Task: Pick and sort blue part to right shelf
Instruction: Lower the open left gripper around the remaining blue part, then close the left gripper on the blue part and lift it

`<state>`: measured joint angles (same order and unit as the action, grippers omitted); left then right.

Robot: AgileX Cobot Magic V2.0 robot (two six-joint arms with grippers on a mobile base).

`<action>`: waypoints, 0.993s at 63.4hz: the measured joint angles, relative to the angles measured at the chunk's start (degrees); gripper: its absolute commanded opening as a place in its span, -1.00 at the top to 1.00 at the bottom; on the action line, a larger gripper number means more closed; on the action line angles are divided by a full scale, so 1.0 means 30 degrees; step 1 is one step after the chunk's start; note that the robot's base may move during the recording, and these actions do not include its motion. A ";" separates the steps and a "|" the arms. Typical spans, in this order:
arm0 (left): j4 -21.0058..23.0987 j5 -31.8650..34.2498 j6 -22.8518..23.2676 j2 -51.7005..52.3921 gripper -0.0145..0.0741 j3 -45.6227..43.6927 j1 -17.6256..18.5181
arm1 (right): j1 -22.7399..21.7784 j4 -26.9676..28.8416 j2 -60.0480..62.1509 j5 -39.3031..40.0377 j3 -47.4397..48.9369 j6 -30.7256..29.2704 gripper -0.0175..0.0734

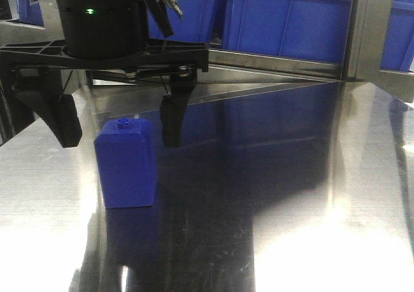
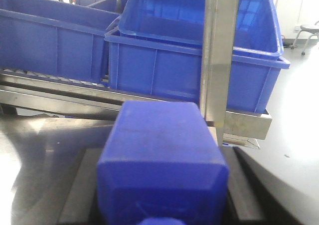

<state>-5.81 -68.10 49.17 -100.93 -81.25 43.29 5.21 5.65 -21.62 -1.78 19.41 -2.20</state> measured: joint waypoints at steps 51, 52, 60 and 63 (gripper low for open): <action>0.1300 0.0006 -0.0659 -0.1229 -0.56 0.0000 -0.0792 | 0.0000 0.0000 0.0000 0.0000 0.0000 0.0000 -0.17; 0.1338 0.0006 -0.0659 -0.1229 -0.54 0.0000 -0.0792 | 0.0000 0.0000 0.0000 0.0000 0.0000 0.0000 -0.17; 0.1465 0.0006 -0.0691 -0.1229 -0.37 0.0000 -0.0792 | 0.0000 0.0000 0.0000 0.0000 0.0000 0.0000 -0.17; 0.1511 0.0006 -0.0691 -0.1229 -0.32 0.0000 -0.0792 | 0.0000 0.0000 0.0000 0.0000 0.0000 0.0000 -0.17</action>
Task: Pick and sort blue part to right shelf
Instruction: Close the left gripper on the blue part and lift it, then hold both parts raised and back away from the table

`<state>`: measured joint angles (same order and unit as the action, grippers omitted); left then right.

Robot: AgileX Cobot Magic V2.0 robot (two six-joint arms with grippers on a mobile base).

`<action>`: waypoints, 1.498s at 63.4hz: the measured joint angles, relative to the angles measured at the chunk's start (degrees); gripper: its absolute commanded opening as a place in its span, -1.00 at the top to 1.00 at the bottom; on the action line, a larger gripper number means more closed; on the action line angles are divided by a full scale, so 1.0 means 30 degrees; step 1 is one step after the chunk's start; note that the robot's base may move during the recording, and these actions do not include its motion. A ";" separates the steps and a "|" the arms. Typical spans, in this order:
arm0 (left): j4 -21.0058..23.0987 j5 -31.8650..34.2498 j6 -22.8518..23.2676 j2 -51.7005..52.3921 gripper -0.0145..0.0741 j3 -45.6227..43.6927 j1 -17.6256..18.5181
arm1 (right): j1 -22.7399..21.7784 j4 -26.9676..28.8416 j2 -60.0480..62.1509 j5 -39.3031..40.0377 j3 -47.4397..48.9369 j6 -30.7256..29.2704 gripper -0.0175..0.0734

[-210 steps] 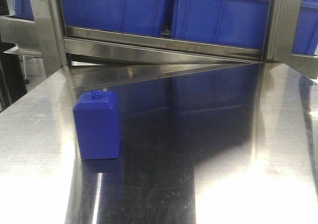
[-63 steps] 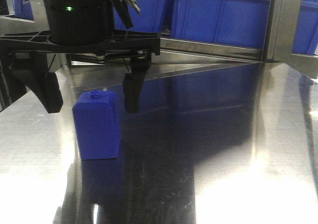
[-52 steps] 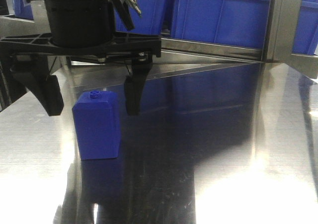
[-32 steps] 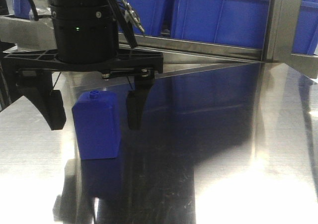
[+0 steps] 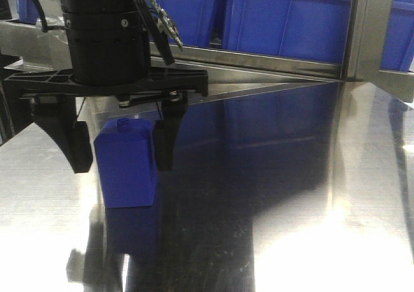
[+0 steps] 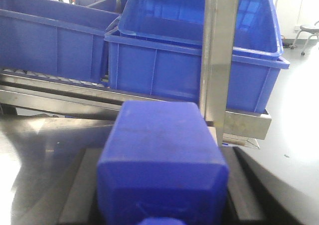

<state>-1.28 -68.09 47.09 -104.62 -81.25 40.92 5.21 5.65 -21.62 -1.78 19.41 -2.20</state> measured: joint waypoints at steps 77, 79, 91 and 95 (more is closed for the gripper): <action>0.4478 0.6726 -1.6331 0.6612 -0.20 0.5139 -0.0294 | 0.0000 0.0000 0.0000 0.0000 0.0000 0.0000 -0.17; 0.4708 0.7289 -1.6807 0.6997 -0.20 0.5744 -0.0394 | 0.0000 0.0000 0.0000 0.0000 0.0000 0.0000 -0.17; 0.5925 1.2029 -1.9799 1.0022 -0.20 0.9737 -0.1024 | 0.0000 0.0000 0.0000 0.0000 0.0000 0.0000 -0.17; 0.6511 1.4048 -2.0334 1.1299 -0.20 1.1190 -0.1395 | 0.0000 0.0000 0.0000 0.0000 0.0000 0.0000 -0.17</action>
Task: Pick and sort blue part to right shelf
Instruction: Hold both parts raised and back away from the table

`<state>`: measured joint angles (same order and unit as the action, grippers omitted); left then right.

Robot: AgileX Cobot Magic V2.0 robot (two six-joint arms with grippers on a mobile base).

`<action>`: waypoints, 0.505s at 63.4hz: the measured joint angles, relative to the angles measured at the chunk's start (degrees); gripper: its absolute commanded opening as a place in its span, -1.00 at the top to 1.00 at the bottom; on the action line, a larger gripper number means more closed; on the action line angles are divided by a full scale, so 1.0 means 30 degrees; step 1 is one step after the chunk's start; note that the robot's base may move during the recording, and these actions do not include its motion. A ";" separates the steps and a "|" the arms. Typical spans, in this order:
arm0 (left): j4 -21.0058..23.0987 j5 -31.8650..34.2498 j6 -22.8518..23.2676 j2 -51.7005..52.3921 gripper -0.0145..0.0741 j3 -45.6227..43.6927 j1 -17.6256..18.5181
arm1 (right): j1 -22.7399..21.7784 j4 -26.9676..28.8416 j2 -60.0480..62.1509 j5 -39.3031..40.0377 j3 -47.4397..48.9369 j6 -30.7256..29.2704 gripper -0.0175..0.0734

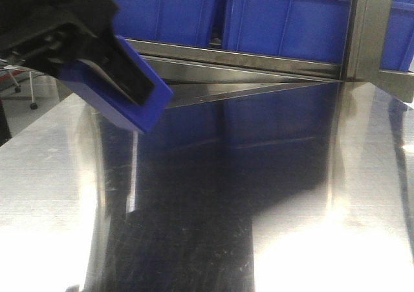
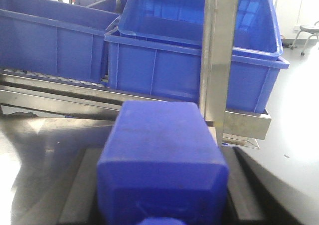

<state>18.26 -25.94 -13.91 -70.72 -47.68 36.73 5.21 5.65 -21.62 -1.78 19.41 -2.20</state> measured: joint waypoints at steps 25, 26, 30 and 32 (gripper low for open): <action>0.0620 0.5752 -0.0336 0.7066 -0.20 0.5707 -0.3401 | 0.0000 0.0000 0.0000 0.0000 0.0000 0.0000 -0.17; 0.0620 0.5755 -0.0336 0.7320 -0.20 0.5857 -0.3583 | 0.0000 0.0000 0.0000 0.0000 0.0000 0.0000 -0.17; 0.0650 0.5855 -0.0336 0.8484 -0.20 0.6480 -0.4452 | 0.0000 0.0000 0.0000 0.0000 0.0000 0.0000 -0.17; 0.0650 0.5855 -0.0336 0.9001 -0.20 0.6732 -0.4850 | 0.0000 0.0000 0.0000 0.0000 0.0000 0.0000 -0.17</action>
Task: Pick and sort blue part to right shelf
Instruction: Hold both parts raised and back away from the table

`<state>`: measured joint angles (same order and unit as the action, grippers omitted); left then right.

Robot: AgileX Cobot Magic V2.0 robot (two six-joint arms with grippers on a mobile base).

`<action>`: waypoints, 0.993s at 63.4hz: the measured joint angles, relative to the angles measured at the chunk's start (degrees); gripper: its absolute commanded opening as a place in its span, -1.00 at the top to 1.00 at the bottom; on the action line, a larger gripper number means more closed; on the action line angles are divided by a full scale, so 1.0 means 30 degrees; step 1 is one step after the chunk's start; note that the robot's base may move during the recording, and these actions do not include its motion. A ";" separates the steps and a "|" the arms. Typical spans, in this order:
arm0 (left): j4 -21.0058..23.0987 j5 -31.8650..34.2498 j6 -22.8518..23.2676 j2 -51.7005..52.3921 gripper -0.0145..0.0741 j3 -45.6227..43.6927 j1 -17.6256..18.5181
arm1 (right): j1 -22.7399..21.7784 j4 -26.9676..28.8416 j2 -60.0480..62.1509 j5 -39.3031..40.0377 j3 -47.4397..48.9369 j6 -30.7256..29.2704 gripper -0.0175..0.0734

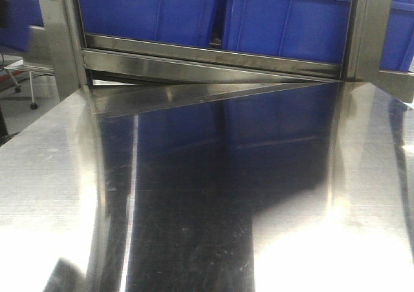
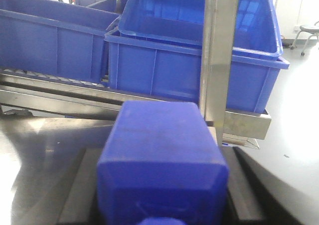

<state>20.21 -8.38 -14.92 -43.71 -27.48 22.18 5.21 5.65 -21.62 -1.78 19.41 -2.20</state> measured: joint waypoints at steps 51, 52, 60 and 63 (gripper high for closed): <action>-0.0117 -0.0861 0.0000 0.9586 -0.20 0.2684 -0.6527 | 0.0000 0.0000 0.0000 0.0000 0.0000 0.0000 -0.17; -0.0117 -0.0861 0.0000 0.9586 -0.20 0.2684 -0.6527 | 0.0000 0.0000 0.0000 0.0000 0.0000 0.0000 -0.17; -0.0117 -0.0861 0.0000 0.9586 -0.20 0.2684 -0.6527 | 0.0000 0.0000 0.0000 0.0000 0.0000 -0.0026 -0.17; -0.0117 -0.0861 0.0000 0.9586 -0.20 0.2684 -0.6527 | 0.0000 0.0000 0.0000 0.0000 0.0000 -0.0026 -0.17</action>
<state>19.86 -10.96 -14.92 -14.96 -19.43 2.60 5.21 5.65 -21.62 -1.78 19.41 -2.28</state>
